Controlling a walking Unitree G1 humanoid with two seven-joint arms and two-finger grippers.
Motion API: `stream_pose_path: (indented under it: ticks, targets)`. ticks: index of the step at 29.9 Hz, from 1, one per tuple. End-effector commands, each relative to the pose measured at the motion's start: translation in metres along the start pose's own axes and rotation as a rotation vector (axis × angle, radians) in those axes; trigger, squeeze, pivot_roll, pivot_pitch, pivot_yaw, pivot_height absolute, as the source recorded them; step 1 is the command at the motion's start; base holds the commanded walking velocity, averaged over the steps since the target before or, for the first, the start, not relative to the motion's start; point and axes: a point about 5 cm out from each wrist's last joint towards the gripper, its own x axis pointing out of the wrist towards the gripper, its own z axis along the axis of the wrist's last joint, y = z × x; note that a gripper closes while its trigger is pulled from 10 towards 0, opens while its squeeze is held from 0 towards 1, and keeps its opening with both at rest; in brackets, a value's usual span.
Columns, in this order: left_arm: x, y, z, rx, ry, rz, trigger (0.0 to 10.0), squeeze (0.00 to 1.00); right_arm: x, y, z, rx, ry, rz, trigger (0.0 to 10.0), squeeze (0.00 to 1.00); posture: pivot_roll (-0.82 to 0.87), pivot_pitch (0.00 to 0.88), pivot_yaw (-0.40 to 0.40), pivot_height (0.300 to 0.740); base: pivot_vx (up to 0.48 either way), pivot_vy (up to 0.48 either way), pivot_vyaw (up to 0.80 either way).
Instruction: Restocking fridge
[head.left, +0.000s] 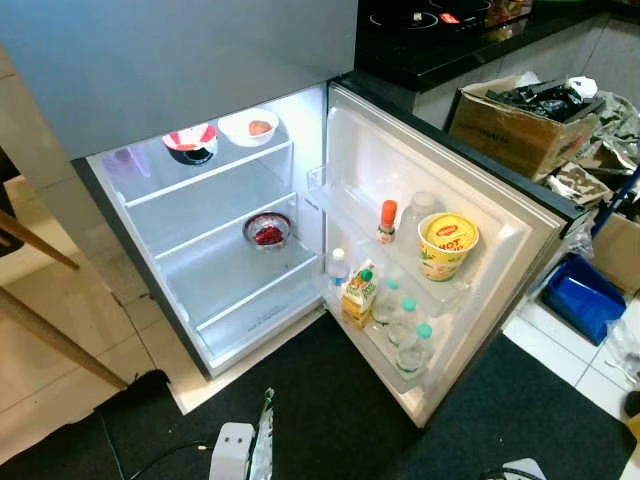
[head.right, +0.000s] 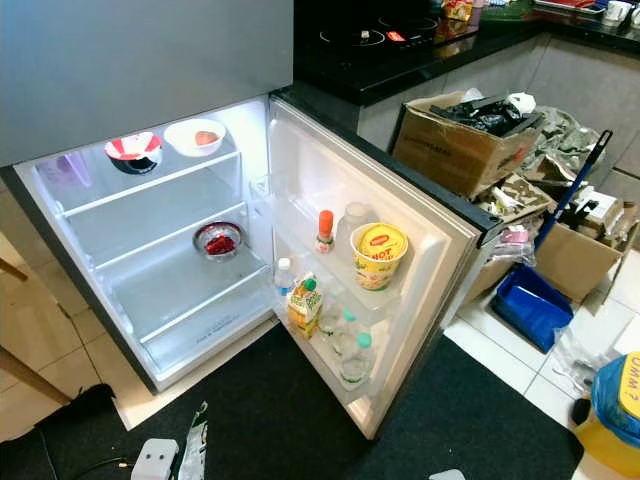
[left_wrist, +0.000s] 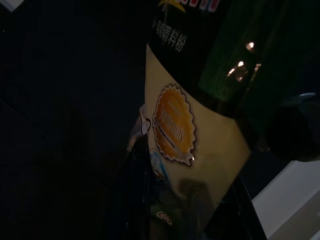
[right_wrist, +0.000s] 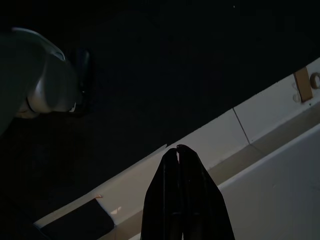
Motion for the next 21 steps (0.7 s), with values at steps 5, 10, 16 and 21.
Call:
stream_pose_path:
  ticks: [5,10,16,21]
  targets:
    - [-0.001,0.001,-0.002,0.004,0.004,-0.017,10.0,0.0,0.0,0.002,-0.005,-0.004,0.016,0.003,10.0,0.0,-0.12,0.082,-0.021,0.74,0.0,-0.088,0.0]
    - [-0.001,0.001,-0.001,0.002,0.002,-0.02,10.0,0.0,0.0,0.002,-0.004,-0.007,0.012,0.004,10.0,0.0,-0.12,0.076,-0.019,0.74,0.0,-0.447,0.0]
    - [-0.001,0.002,-0.001,0.007,0.001,0.002,10.0,0.0,0.0,0.002,-0.004,-0.009,0.009,0.007,10.0,0.0,-0.12,0.075,-0.019,0.74,0.0,-0.102,0.0]
    - [-0.001,0.004,0.0,-0.002,-0.003,0.012,10.0,0.0,0.0,0.007,0.01,-0.071,-0.075,0.074,10.0,0.0,-0.12,0.085,-0.015,0.74,0.0,0.0,0.0]
